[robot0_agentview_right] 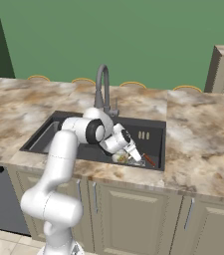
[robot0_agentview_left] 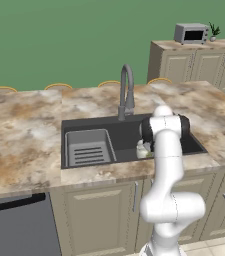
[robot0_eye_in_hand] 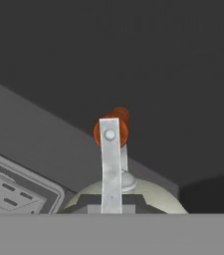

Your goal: Open the cabinet, pick the kettle from the cabinet, and place it in the sink.

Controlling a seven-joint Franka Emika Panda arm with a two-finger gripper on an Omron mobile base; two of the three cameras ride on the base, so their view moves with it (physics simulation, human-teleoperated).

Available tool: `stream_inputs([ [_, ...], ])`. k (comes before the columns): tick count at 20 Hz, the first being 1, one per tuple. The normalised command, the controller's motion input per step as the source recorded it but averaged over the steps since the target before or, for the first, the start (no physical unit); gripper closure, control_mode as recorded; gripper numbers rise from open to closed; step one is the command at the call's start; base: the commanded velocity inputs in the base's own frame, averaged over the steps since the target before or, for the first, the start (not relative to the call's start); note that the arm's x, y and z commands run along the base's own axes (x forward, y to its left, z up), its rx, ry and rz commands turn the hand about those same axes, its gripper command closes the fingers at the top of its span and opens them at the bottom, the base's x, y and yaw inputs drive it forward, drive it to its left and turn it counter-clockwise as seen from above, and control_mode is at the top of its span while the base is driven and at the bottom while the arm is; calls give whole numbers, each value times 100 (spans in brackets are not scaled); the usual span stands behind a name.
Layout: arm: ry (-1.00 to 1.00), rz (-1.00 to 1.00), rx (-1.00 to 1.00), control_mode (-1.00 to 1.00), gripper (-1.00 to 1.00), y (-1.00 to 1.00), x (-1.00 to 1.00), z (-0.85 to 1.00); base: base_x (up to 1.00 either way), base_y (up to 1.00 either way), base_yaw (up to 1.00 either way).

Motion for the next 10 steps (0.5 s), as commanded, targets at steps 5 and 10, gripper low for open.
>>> stream_inputs([
  [5,0,-4,2,-100,100,0,0,-32,0,0,0],
  [10,0,-6,0,-100,100,0,-6,-33,0,0,0],
])
